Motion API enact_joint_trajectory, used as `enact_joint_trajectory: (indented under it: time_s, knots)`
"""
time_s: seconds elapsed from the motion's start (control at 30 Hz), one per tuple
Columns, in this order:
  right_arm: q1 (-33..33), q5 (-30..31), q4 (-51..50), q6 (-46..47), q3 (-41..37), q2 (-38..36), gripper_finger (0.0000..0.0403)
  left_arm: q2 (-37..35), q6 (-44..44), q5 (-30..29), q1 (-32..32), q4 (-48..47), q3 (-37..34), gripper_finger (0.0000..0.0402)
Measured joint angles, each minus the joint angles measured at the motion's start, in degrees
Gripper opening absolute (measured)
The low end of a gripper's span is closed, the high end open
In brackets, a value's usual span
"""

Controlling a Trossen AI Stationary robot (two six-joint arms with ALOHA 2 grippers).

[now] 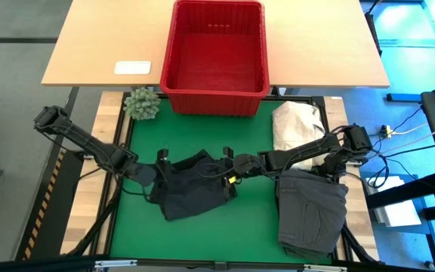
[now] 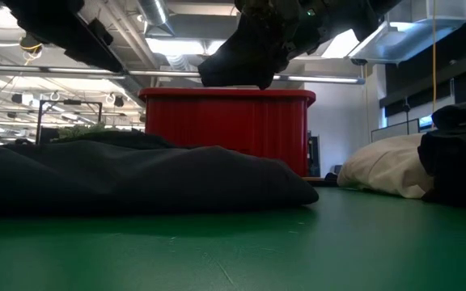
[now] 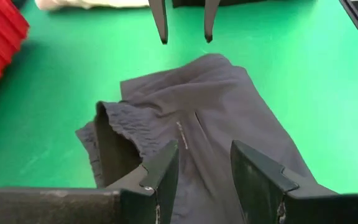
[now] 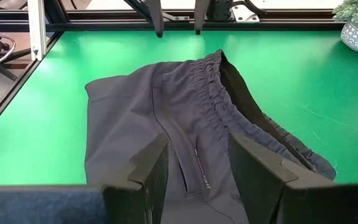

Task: Fold laundry
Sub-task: Fold the gray short

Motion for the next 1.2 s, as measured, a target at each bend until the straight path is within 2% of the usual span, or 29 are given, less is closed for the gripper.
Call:
enact_joint_trajectory:
  time_s: [0.13,0.43,0.67,0.87,1.2]
  knots:
    - [0.0,0.0,0.0,-0.2,0.0,0.0,0.0165,-0.1,-0.6,-3.6,-2.7,0.1,0.0,0.0138]
    - [0.4,-0.6,0.0,-0.4,0.0,0.0,0.0165,-0.4,1.5,-5.4,-5.2,3.2,-1.9,0.0138]
    - [0.4,-1.8,0.0,-0.4,0.0,0.0,0.0165,-8.6,2.0,-4.1,-4.5,10.9,-10.3,0.0138]
    - [0.4,-1.8,0.3,-0.5,0.0,0.0,0.0165,-16.7,2.7,-4.1,-3.9,12.7,-12.9,0.0138]
    - [0.3,-1.7,0.4,-0.6,0.0,0.0,0.0165,-18.0,5.0,-4.4,-2.7,12.7,-12.9,0.0138]
